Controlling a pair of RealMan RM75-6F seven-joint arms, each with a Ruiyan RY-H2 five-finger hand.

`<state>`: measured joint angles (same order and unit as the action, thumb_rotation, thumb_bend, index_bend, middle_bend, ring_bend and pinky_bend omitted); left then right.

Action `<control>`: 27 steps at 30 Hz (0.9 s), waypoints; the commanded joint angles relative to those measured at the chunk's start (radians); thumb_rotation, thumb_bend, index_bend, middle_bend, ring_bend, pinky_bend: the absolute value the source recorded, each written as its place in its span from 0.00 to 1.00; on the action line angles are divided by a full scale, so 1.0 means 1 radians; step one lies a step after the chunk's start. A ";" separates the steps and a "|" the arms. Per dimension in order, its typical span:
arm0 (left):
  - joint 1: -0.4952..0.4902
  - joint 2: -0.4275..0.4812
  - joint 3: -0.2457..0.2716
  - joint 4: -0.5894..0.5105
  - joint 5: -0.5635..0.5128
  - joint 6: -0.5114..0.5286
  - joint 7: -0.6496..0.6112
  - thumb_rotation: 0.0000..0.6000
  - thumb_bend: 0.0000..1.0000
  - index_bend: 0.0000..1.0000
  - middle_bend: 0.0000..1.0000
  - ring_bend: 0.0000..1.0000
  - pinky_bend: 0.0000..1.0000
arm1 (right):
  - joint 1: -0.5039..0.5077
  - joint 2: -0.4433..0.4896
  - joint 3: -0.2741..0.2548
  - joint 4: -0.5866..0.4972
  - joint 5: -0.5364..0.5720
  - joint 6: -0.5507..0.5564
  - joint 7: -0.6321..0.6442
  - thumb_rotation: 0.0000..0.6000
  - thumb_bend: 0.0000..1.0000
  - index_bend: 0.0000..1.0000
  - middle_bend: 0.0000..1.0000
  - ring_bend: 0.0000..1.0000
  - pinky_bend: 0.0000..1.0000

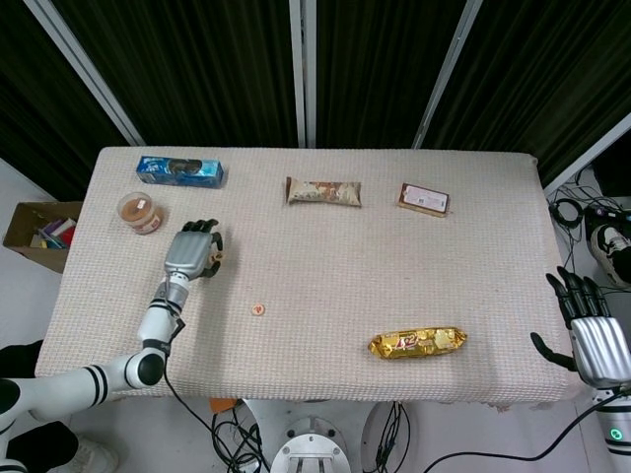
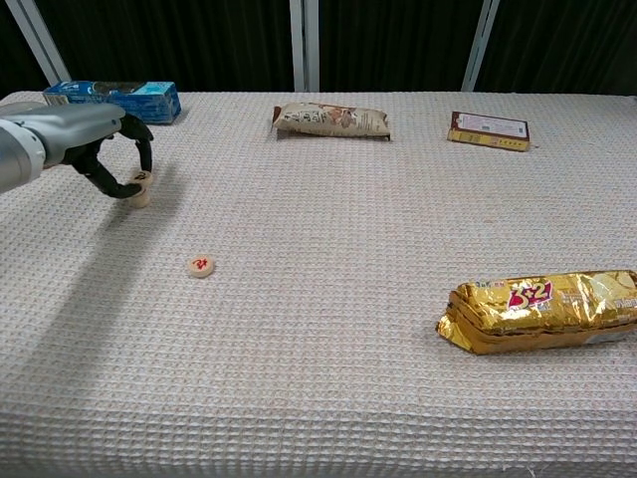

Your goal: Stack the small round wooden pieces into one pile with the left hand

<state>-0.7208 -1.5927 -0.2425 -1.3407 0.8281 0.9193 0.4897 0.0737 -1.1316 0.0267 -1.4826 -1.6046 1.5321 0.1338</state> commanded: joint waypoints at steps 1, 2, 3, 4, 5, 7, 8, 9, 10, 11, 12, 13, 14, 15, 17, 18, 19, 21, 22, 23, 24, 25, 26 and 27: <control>0.001 0.007 0.006 -0.010 -0.003 0.005 -0.003 1.00 0.38 0.49 0.12 0.10 0.15 | 0.000 0.000 0.000 -0.001 -0.001 0.001 -0.001 1.00 0.22 0.00 0.00 0.00 0.00; 0.002 0.010 0.008 -0.013 -0.004 0.007 -0.003 1.00 0.38 0.49 0.12 0.10 0.15 | 0.000 0.000 0.000 -0.001 0.000 0.001 -0.001 1.00 0.22 0.00 0.00 0.00 0.00; 0.002 0.013 0.010 -0.016 -0.005 0.008 -0.004 1.00 0.38 0.48 0.12 0.10 0.14 | 0.000 0.000 0.000 -0.002 0.000 0.001 -0.001 1.00 0.22 0.00 0.00 0.00 0.00; 0.003 0.016 0.013 -0.019 -0.005 0.011 -0.005 1.00 0.38 0.48 0.12 0.10 0.14 | -0.001 0.000 0.000 -0.002 0.001 0.001 -0.001 1.00 0.22 0.00 0.00 0.00 0.00; 0.004 0.018 0.015 -0.020 -0.005 0.012 -0.006 1.00 0.38 0.48 0.12 0.10 0.14 | -0.001 0.000 0.000 -0.002 0.001 0.001 -0.002 1.00 0.22 0.00 0.00 0.00 0.00; 0.004 0.023 0.021 -0.021 -0.008 0.012 -0.006 1.00 0.38 0.48 0.12 0.10 0.14 | -0.001 0.000 0.000 -0.003 0.002 0.001 -0.002 1.00 0.22 0.00 0.00 0.00 0.00; 0.004 0.023 0.024 -0.020 -0.011 0.011 -0.006 1.00 0.38 0.48 0.12 0.10 0.14 | -0.001 0.000 0.000 -0.003 0.002 0.001 -0.003 1.00 0.22 0.00 0.00 0.00 0.00; 0.004 0.023 0.025 -0.019 -0.014 0.011 -0.007 1.00 0.38 0.48 0.12 0.10 0.14 | -0.001 0.000 0.000 -0.003 0.002 0.001 -0.003 1.00 0.22 0.00 0.00 0.00 0.00; 0.004 0.023 0.026 -0.017 -0.017 0.011 -0.009 1.00 0.38 0.48 0.12 0.10 0.15 | 0.000 0.000 0.001 -0.003 0.001 0.001 -0.004 1.00 0.22 0.00 0.00 0.00 0.00; 0.003 0.022 0.027 -0.016 -0.019 0.011 -0.010 1.00 0.38 0.48 0.12 0.10 0.15 | 0.000 0.000 0.001 -0.004 0.001 0.001 -0.004 1.00 0.22 0.00 0.00 0.00 0.00; 0.002 0.021 0.027 -0.013 -0.021 0.012 -0.012 1.00 0.38 0.48 0.12 0.10 0.14 | 0.000 0.000 0.001 -0.004 0.001 0.001 -0.005 1.00 0.22 0.00 0.00 0.00 0.00; 0.001 0.020 0.028 -0.012 -0.021 0.013 -0.013 1.00 0.38 0.48 0.12 0.10 0.14 | 0.000 0.000 0.001 -0.004 0.002 0.001 -0.005 1.00 0.22 0.00 0.00 0.00 0.00; 0.000 0.019 0.029 -0.010 -0.021 0.013 -0.013 1.00 0.38 0.47 0.12 0.10 0.14 | 0.000 0.001 0.001 -0.005 0.002 0.000 -0.005 1.00 0.22 0.00 0.00 0.00 0.00; -0.002 0.019 0.029 -0.009 -0.021 0.013 -0.014 1.00 0.38 0.47 0.12 0.10 0.15 | 0.000 0.001 0.001 -0.005 0.003 -0.001 -0.005 1.00 0.22 0.00 0.00 0.00 0.00; -0.005 0.017 0.030 -0.005 -0.024 0.013 -0.014 1.00 0.38 0.47 0.12 0.10 0.15 | 0.000 0.001 0.001 -0.005 0.003 -0.001 -0.005 1.00 0.22 0.00 0.00 0.00 0.00; -0.007 0.017 0.030 -0.004 -0.026 0.012 -0.014 1.00 0.38 0.47 0.12 0.10 0.14 | 0.000 0.001 0.001 -0.004 0.003 0.000 -0.005 1.00 0.22 0.00 0.00 0.00 0.00; -0.008 0.017 0.030 -0.002 -0.028 0.012 -0.013 1.00 0.38 0.47 0.12 0.10 0.14 | -0.001 0.001 0.001 -0.004 0.004 0.000 -0.004 1.00 0.22 0.00 0.00 0.00 0.00; -0.011 0.017 0.031 -0.001 -0.031 0.011 -0.011 1.00 0.38 0.47 0.12 0.10 0.14 | -0.002 0.001 0.001 -0.003 0.005 0.000 -0.003 1.00 0.22 0.00 0.00 0.00 0.00; -0.013 0.017 0.032 -0.001 -0.033 0.011 -0.010 1.00 0.38 0.47 0.12 0.10 0.15 | -0.002 0.001 0.001 -0.002 0.006 0.000 -0.003 1.00 0.22 0.00 0.00 0.00 0.00; -0.014 0.017 0.033 -0.001 -0.033 0.012 -0.009 1.00 0.38 0.47 0.12 0.10 0.15 | -0.002 0.001 0.000 -0.002 0.006 0.000 -0.002 1.00 0.22 0.00 0.00 0.00 0.00; -0.015 0.018 0.034 -0.002 -0.034 0.013 -0.007 1.00 0.38 0.47 0.12 0.10 0.15 | -0.002 0.000 0.001 -0.002 0.007 0.000 -0.002 1.00 0.22 0.00 0.00 0.00 0.00; -0.015 0.018 0.034 -0.003 -0.035 0.014 -0.007 1.00 0.38 0.47 0.12 0.10 0.15 | -0.003 0.000 0.001 -0.001 0.007 0.000 -0.002 1.00 0.22 0.00 0.00 0.00 0.00; -0.016 0.019 0.035 -0.004 -0.036 0.014 -0.006 1.00 0.38 0.47 0.12 0.10 0.15 | -0.003 0.000 0.001 -0.001 0.007 0.001 -0.001 1.00 0.22 0.00 0.00 0.00 0.00; -0.017 0.020 0.037 -0.006 -0.036 0.015 -0.005 1.00 0.38 0.46 0.12 0.10 0.14 | -0.003 0.000 0.001 -0.001 0.006 0.001 -0.001 1.00 0.22 0.00 0.00 0.00 0.00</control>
<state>-0.7373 -1.5731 -0.2061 -1.3464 0.7922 0.9341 0.4845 0.0709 -1.1320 0.0273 -1.4831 -1.5982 1.5331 0.1329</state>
